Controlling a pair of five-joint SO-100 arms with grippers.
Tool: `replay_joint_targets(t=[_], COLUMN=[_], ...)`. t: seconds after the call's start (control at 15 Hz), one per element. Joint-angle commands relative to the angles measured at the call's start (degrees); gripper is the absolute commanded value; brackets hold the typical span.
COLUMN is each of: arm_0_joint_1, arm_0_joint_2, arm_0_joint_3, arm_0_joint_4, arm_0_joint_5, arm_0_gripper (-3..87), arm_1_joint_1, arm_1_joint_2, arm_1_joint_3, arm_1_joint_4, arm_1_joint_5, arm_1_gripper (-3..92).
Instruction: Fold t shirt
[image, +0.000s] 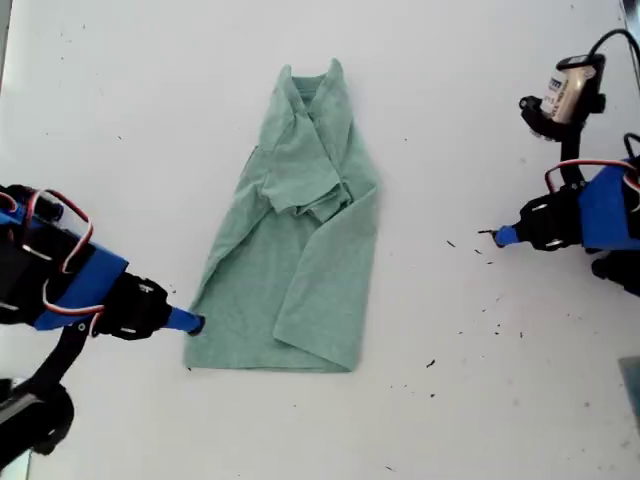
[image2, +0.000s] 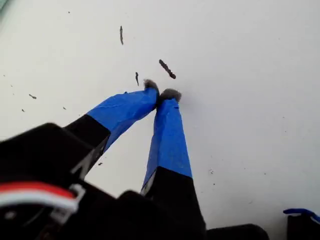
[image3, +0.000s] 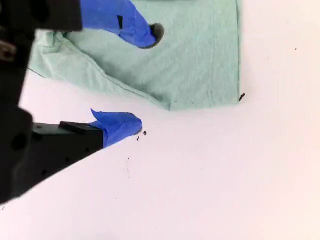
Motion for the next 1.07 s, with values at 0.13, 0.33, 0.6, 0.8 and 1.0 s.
replay_joint_targets(t=[0.13,0.33,0.6,0.8,1.0], arm_0_joint_1=[0.88,-1.58,-1.32,-2.2,-5.01], arm_0_joint_2=[-4.57,-13.1,-12.39,-11.07,-17.58], arm_0_joint_3=[7.29,13.8,8.53,-5.19,-21.71], arm_0_joint_4=[-15.21,-28.04,-23.29,-10.63,-9.49], arm_0_joint_5=[-0.26,1.14,-2.37,-1.93,2.2], arm_0_gripper=[21.3,11.2,-0.1,-0.1,-0.1], arm_1_joint_1=[-0.26,-0.79,-1.76,-1.93,-1.93], arm_1_joint_2=[1.14,2.72,5.36,6.42,7.12], arm_1_joint_3=[-0.62,-0.26,0.53,0.62,0.79], arm_1_joint_4=[0.62,0.97,1.58,2.02,2.11], arm_1_joint_5=[-0.62,-0.44,0.18,0.18,0.26], arm_1_gripper=[2.5,2.5,2.5,2.5,2.5])
